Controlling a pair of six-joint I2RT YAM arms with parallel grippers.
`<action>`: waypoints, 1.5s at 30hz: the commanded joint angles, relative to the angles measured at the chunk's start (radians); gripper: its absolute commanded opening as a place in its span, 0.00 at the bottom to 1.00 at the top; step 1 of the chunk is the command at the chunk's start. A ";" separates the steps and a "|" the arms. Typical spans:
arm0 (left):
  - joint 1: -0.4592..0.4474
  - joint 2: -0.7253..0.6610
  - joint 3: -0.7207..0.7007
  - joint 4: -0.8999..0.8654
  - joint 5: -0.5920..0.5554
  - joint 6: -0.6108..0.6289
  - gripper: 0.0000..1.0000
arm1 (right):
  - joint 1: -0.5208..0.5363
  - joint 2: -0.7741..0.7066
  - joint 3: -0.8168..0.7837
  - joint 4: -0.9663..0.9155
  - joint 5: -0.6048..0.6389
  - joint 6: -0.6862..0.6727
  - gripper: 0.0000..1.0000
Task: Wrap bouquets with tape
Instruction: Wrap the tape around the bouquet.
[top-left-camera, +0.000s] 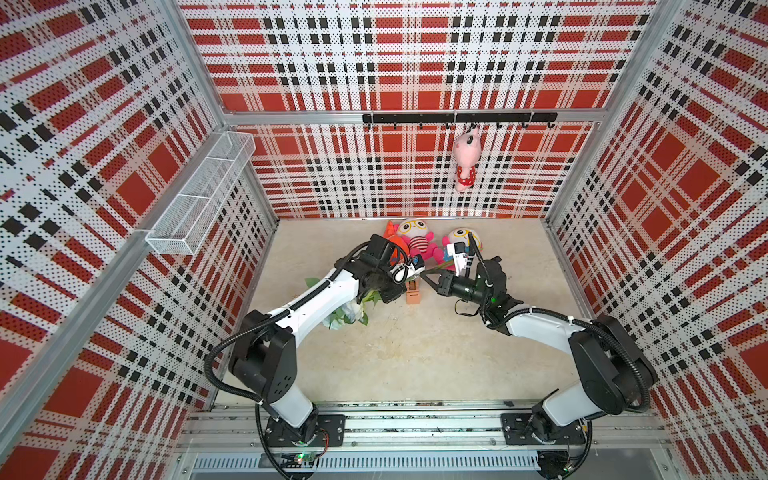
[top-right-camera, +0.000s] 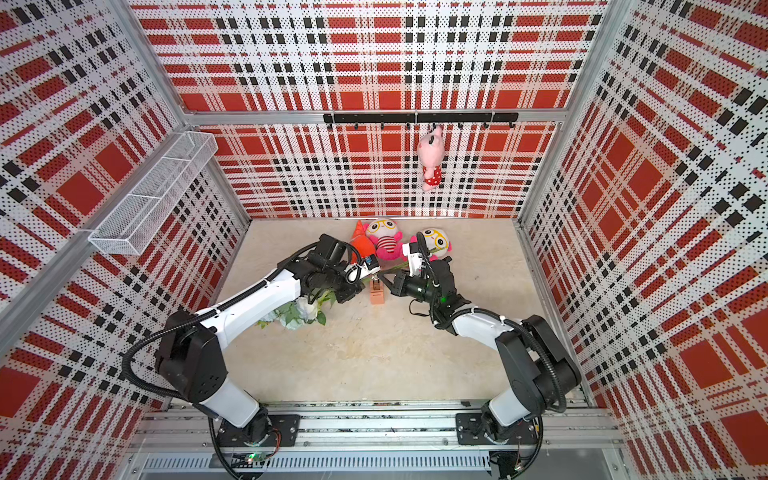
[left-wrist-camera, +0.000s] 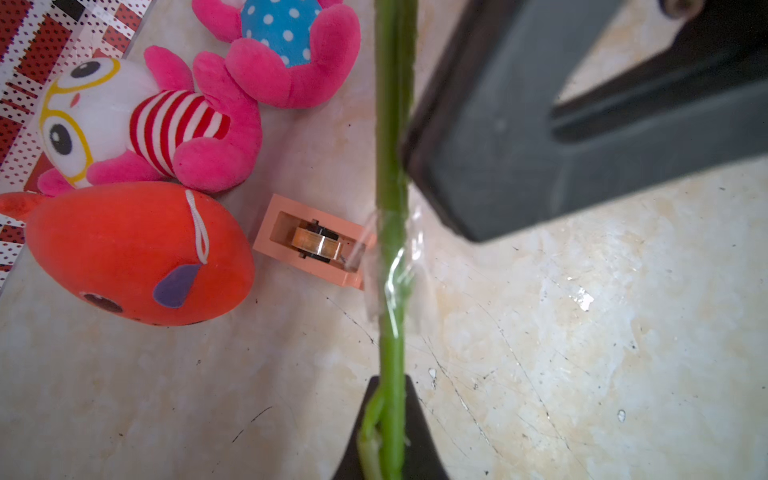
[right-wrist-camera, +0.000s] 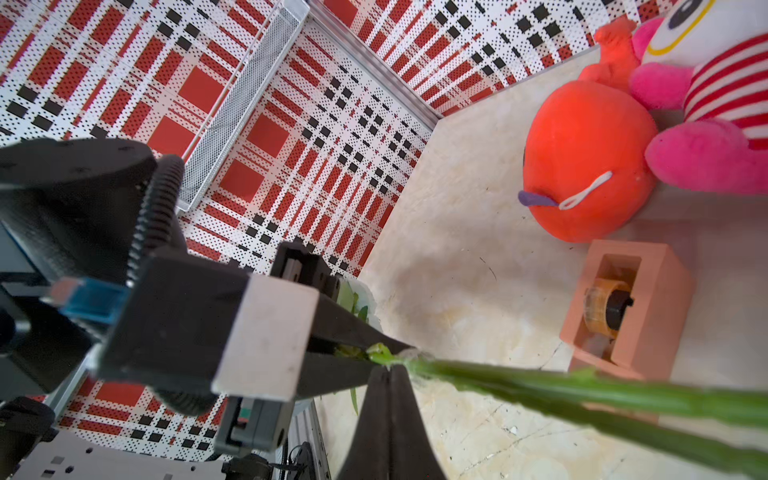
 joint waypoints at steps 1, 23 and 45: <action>0.006 0.013 0.026 -0.023 0.014 0.018 0.00 | -0.008 -0.001 0.026 0.011 -0.001 0.021 0.01; 0.017 -0.002 0.061 -0.085 0.115 0.048 0.00 | -0.170 -0.225 0.082 -0.426 0.028 -0.466 0.30; 0.037 0.079 0.134 -0.218 0.221 0.124 0.00 | 0.096 -0.234 0.028 -0.486 0.083 -1.893 0.45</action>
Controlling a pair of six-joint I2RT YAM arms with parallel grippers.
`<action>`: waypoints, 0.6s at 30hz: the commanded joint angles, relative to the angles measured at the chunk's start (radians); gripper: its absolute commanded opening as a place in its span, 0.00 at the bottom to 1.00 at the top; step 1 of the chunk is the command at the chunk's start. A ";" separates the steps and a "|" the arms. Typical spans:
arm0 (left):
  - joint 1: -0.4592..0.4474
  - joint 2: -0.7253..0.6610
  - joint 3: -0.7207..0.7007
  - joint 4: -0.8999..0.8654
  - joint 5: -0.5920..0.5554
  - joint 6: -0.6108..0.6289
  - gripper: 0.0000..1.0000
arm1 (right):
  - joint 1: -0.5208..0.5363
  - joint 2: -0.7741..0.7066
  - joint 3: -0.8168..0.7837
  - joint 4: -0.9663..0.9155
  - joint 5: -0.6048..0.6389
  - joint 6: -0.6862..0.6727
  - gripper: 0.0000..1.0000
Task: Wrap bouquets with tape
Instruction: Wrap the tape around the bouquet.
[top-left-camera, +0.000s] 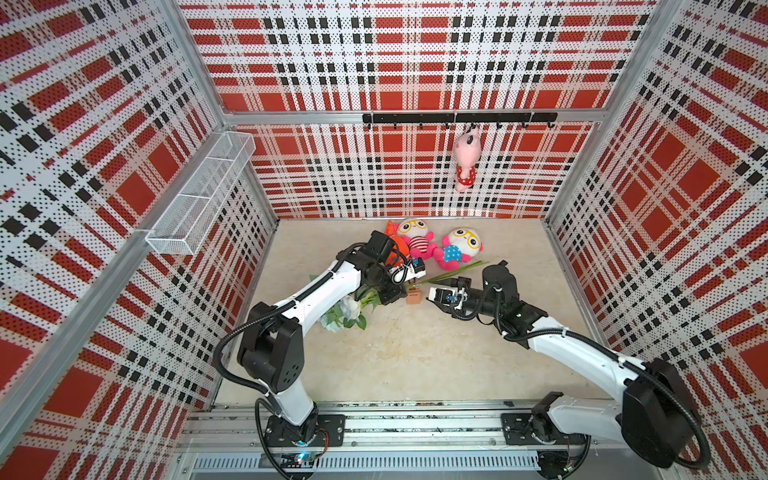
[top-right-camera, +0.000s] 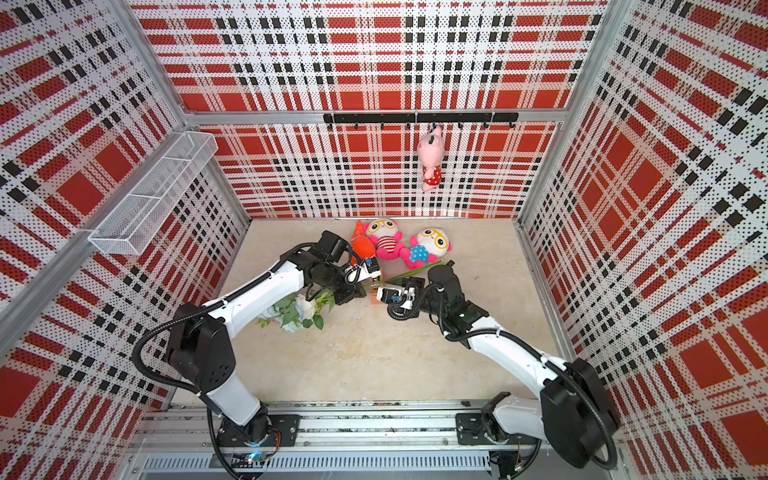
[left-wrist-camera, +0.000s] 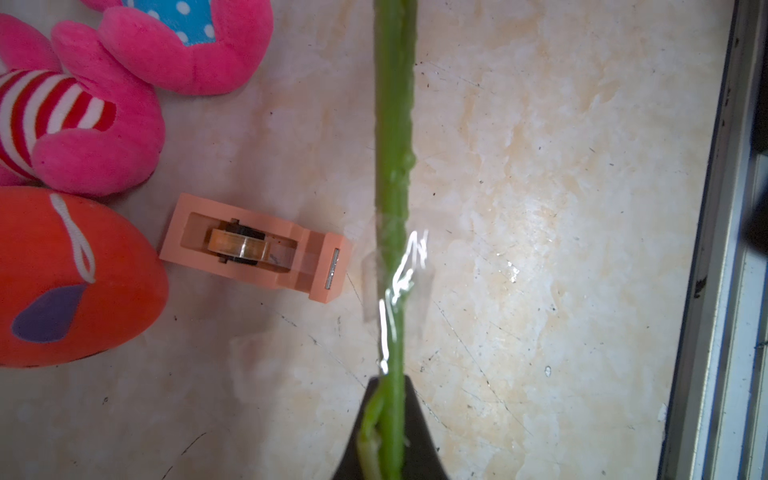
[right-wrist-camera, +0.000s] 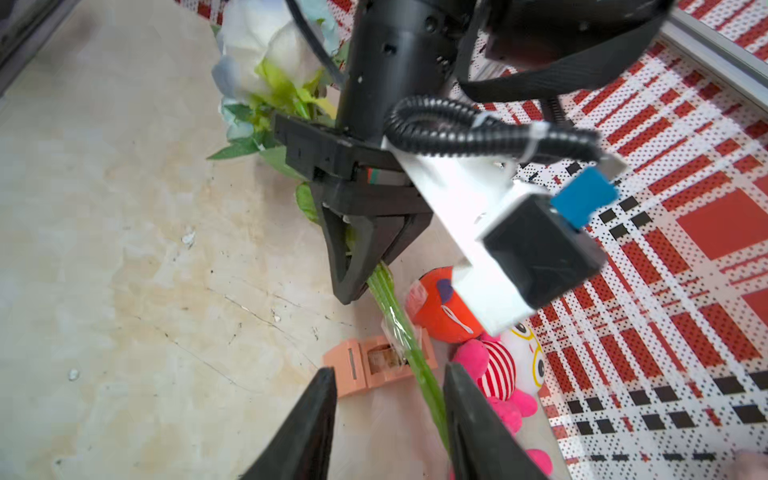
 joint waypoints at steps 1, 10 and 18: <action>0.005 0.012 0.043 -0.042 0.050 0.056 0.00 | 0.014 0.041 0.039 0.002 -0.009 -0.192 0.44; 0.008 0.029 0.058 -0.063 0.055 0.060 0.00 | 0.079 0.148 0.065 0.096 0.137 -0.294 0.44; 0.009 0.035 0.068 -0.070 0.057 0.062 0.00 | 0.109 0.229 0.184 -0.085 0.257 -0.408 0.42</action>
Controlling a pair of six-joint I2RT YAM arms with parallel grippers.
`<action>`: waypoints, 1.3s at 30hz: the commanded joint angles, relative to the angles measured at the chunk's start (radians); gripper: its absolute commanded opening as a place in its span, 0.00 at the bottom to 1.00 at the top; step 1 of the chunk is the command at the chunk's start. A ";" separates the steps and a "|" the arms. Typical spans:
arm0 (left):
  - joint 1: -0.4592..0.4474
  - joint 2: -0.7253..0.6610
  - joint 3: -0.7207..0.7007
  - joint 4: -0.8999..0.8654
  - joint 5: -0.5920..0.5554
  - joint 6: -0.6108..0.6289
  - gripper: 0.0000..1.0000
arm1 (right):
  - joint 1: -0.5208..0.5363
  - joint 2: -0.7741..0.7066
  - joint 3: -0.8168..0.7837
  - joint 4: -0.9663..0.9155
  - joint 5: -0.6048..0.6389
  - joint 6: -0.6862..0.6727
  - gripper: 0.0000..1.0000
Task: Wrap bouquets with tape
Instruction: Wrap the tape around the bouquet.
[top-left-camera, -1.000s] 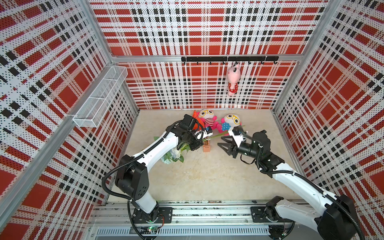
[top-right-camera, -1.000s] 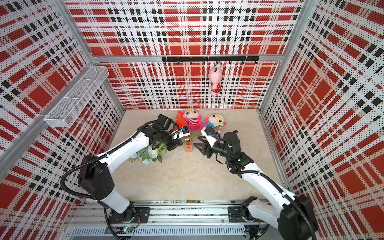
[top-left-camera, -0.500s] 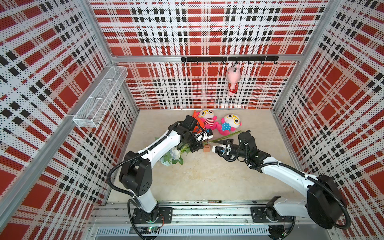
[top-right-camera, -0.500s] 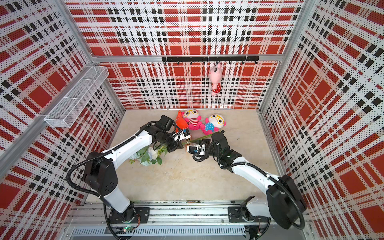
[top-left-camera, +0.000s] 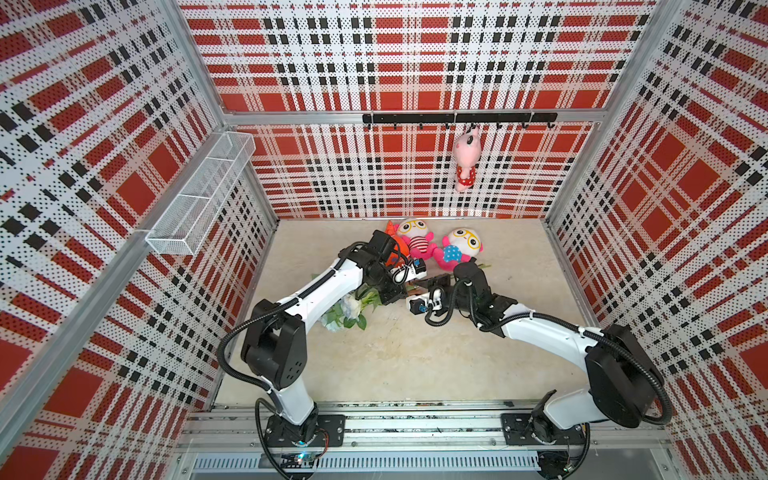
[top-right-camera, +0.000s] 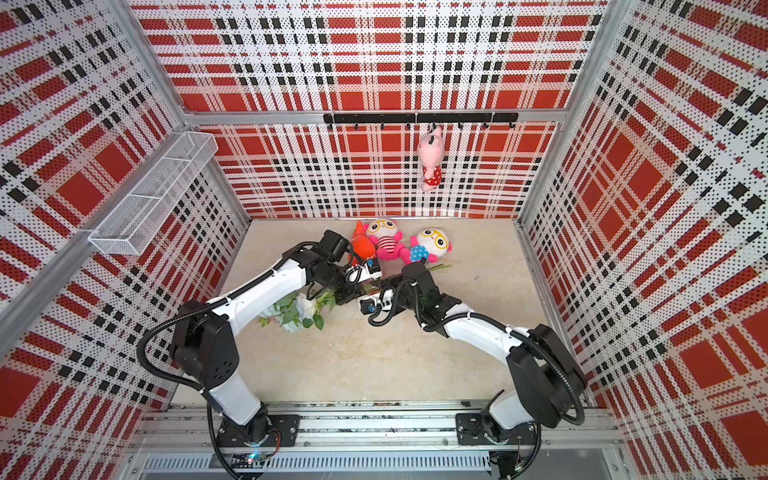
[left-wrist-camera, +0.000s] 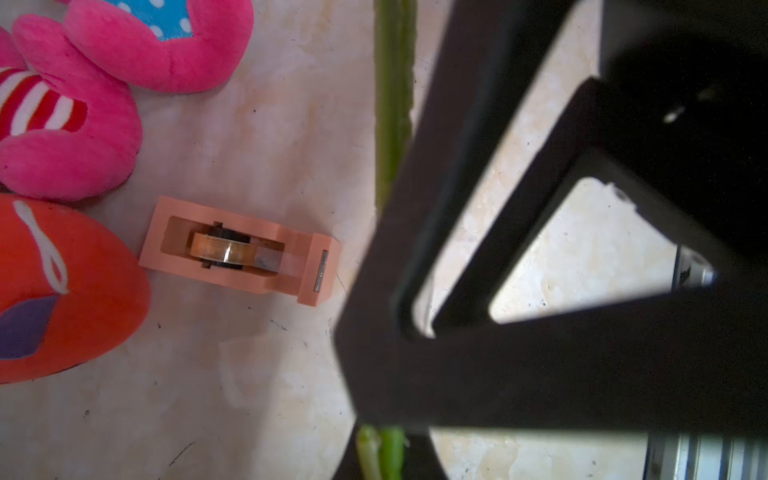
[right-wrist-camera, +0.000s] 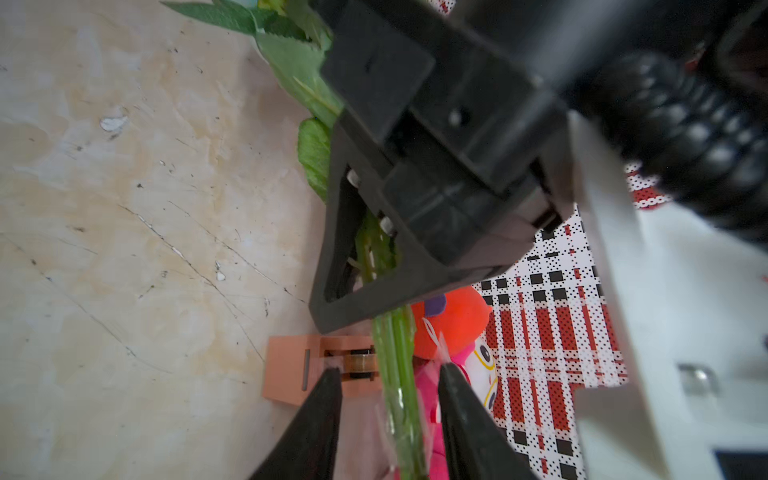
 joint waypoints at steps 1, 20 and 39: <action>0.007 0.011 0.044 -0.037 0.040 0.045 0.00 | 0.017 0.029 0.055 -0.095 0.077 -0.093 0.42; 0.014 -0.003 0.051 -0.038 0.028 0.046 0.00 | 0.050 0.143 0.259 -0.495 0.153 -0.096 0.14; 0.014 0.008 0.026 -0.033 0.032 0.058 0.00 | 0.049 0.041 0.150 -0.341 0.214 0.025 0.45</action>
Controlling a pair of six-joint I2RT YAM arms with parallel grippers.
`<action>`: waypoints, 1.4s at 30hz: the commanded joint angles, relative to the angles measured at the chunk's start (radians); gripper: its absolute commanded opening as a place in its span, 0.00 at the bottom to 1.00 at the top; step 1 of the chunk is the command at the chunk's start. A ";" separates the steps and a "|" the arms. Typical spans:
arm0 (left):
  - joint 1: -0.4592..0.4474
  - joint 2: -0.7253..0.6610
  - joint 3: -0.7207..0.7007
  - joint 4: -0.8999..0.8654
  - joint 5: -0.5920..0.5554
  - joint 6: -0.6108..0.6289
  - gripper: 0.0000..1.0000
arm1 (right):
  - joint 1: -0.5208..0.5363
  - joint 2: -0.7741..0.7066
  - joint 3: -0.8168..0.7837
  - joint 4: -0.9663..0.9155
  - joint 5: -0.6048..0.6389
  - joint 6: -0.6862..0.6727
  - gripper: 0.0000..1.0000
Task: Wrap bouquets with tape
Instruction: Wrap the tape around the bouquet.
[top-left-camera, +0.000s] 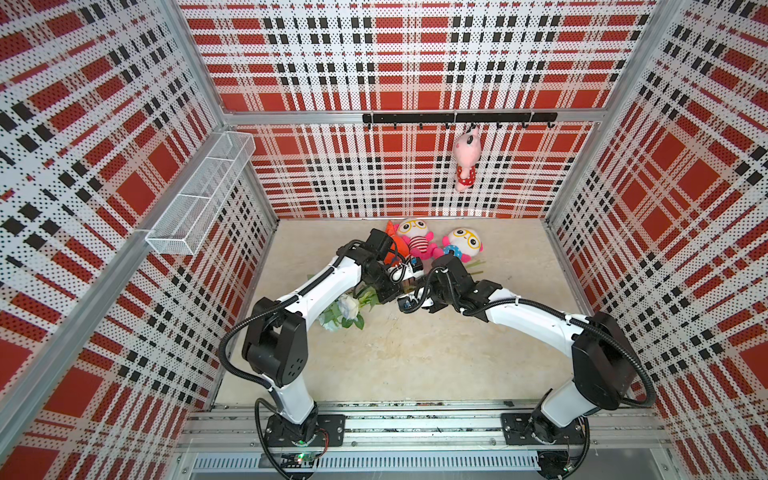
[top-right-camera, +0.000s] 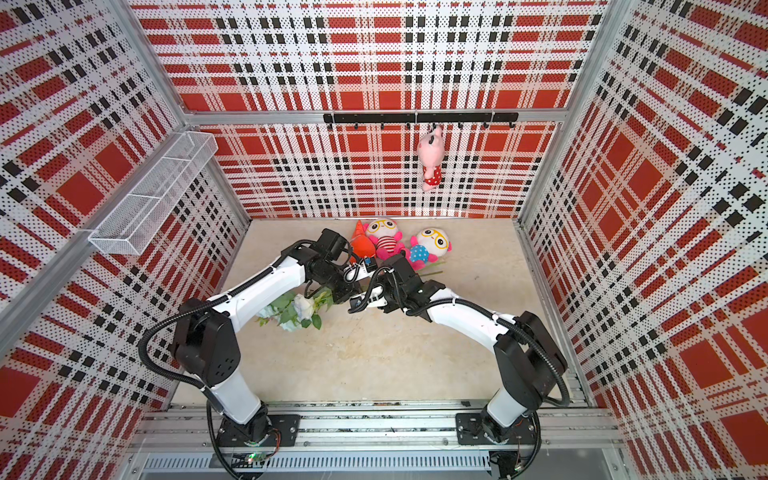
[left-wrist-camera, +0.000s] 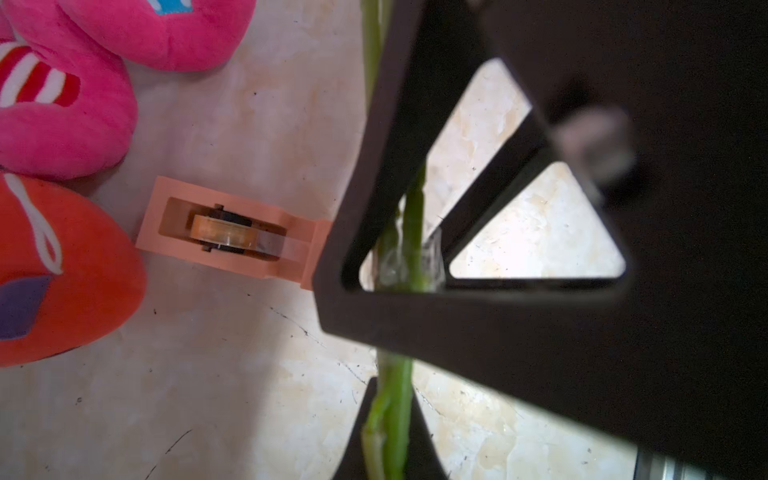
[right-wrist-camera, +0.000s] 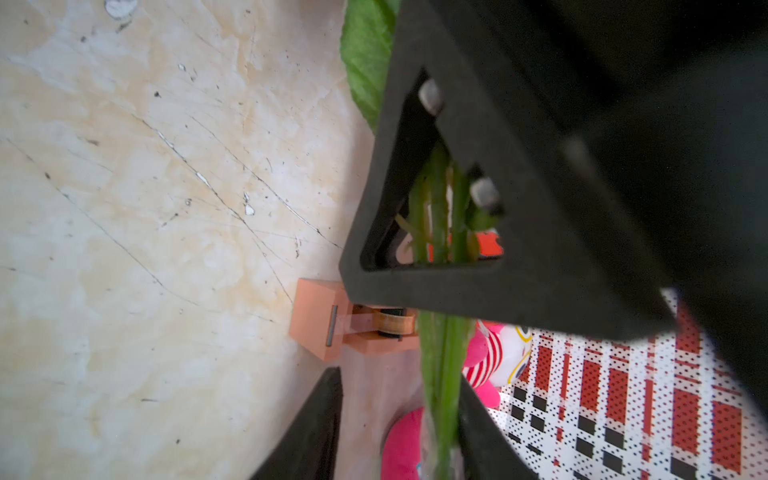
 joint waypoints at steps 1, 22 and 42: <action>-0.005 0.000 0.013 -0.006 0.023 0.047 0.00 | 0.003 -0.069 -0.056 0.021 0.023 0.057 0.47; 0.009 0.028 0.025 -0.017 0.055 0.051 0.00 | 0.008 -0.467 -0.434 0.364 -0.188 0.461 0.77; 0.006 0.000 0.022 0.020 0.052 0.021 0.00 | -0.078 0.208 -0.674 1.833 -0.269 1.715 0.56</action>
